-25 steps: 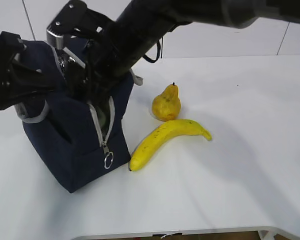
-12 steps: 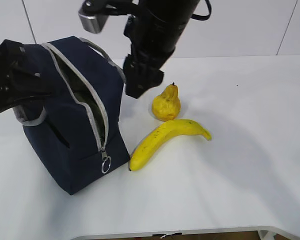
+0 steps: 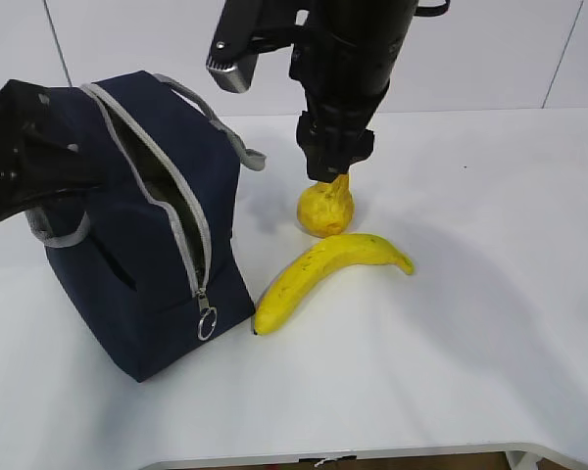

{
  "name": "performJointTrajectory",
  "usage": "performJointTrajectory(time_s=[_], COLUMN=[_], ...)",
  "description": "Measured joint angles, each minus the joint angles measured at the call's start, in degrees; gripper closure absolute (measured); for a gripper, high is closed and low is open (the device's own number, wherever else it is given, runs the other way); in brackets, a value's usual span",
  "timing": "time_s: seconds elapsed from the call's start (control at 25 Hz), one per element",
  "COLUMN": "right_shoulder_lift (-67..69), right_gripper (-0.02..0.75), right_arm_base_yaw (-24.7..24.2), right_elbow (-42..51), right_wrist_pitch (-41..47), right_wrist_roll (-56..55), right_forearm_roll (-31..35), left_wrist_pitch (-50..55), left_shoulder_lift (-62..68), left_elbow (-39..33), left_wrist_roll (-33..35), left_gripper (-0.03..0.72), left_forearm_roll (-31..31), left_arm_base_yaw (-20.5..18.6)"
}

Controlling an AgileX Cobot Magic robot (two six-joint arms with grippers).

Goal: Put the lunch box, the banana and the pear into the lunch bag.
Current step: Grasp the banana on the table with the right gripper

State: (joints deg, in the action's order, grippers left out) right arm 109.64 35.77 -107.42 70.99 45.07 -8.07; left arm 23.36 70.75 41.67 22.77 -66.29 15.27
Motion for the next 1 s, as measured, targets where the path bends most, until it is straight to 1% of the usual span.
performJointTrajectory(time_s=[0.12,0.24,0.44,0.56,0.64,0.8,1.0], right_shoulder_lift=[0.00,-0.05,-0.90,-1.51,-1.51,-1.51,-1.51], right_gripper=[0.225,0.225,0.225,0.225,0.225,0.225,0.225], right_arm_base_yaw=[-2.33,-6.58,-14.08,-17.11,-17.98,-18.24,-18.24], right_elbow=[0.00,0.00,0.42,3.15,6.19,11.64,14.10], right_wrist_pitch=[0.10,0.10,0.10,0.10,0.10,0.10,-0.14], right_wrist_roll=[-0.54,0.56,5.42,10.65,14.23,20.58,31.73], right_forearm_roll=[3.26,9.24,18.28,23.48,26.33,28.30,30.40], left_wrist_pitch=[0.00,0.00,0.00,0.00,0.00,0.00,0.00], left_shoulder_lift=[0.00,0.00,0.00,0.00,0.00,0.00,0.00], left_elbow=[0.00,0.00,0.00,0.00,0.00,0.00,0.00], left_wrist_roll=[0.00,0.00,0.00,0.00,0.00,0.00,0.00], left_gripper=[0.678,0.678,0.678,0.678,0.678,0.678,0.678], left_forearm_roll=[0.09,0.09,0.09,0.09,0.09,0.09,0.09], left_arm_base_yaw=[0.00,0.00,0.00,0.00,0.00,0.00,0.00])
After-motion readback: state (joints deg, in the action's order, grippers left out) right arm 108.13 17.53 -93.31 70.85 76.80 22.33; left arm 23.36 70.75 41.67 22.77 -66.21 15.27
